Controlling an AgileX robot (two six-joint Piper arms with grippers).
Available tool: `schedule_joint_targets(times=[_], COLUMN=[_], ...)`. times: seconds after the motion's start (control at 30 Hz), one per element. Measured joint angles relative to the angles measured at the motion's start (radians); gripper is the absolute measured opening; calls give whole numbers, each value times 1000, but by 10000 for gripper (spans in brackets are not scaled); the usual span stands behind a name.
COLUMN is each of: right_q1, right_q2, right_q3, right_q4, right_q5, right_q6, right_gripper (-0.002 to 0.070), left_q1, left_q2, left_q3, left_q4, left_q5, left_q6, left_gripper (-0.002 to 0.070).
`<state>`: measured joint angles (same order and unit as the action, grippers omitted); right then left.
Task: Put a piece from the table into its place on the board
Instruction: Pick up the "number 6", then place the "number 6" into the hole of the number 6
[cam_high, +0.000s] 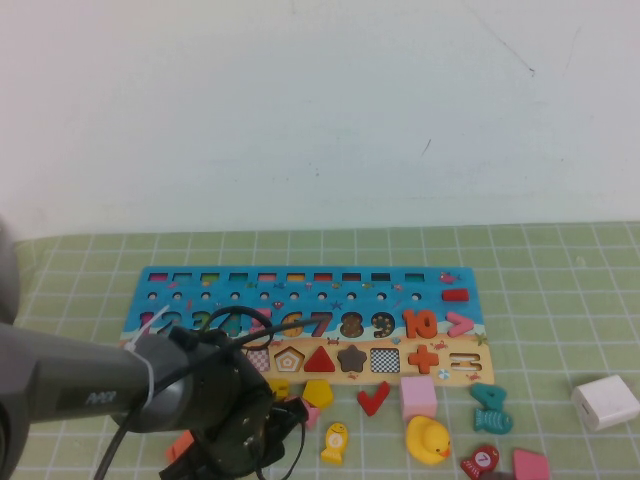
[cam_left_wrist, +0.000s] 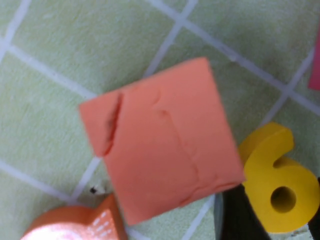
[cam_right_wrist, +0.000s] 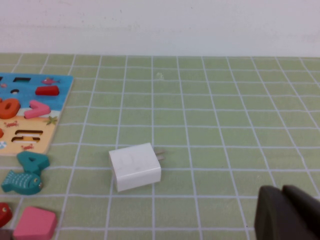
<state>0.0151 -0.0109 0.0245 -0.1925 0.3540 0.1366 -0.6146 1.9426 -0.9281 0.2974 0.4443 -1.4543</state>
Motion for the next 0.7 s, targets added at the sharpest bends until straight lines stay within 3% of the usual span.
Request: schedule_joint_targets(times=[0.1,0.2,0.23,0.4,0.7], right_q1=[0,0,0,0,0], right_q2=[0,0,0,0,0], right_q3=[0,0,0,0,0], right_q4=[0,0,0,0,0], right_q5=[0,0,0,0,0], right_q6=[0,0,0,0,0], right_gripper=[-1,-1,-1,-1,-1], left_q1=[0,0,0,2,77], left_q2=[-15,-58,-103,-215,-222], left_q3=[0,0,0,-6,-263], left_q4=[-13,-43,-69,-103,-189], left_q5=[-4,-4,-4,27,281], left_q6=[115,318,476,750,1194], left_gripper=[270,270,270,270,270])
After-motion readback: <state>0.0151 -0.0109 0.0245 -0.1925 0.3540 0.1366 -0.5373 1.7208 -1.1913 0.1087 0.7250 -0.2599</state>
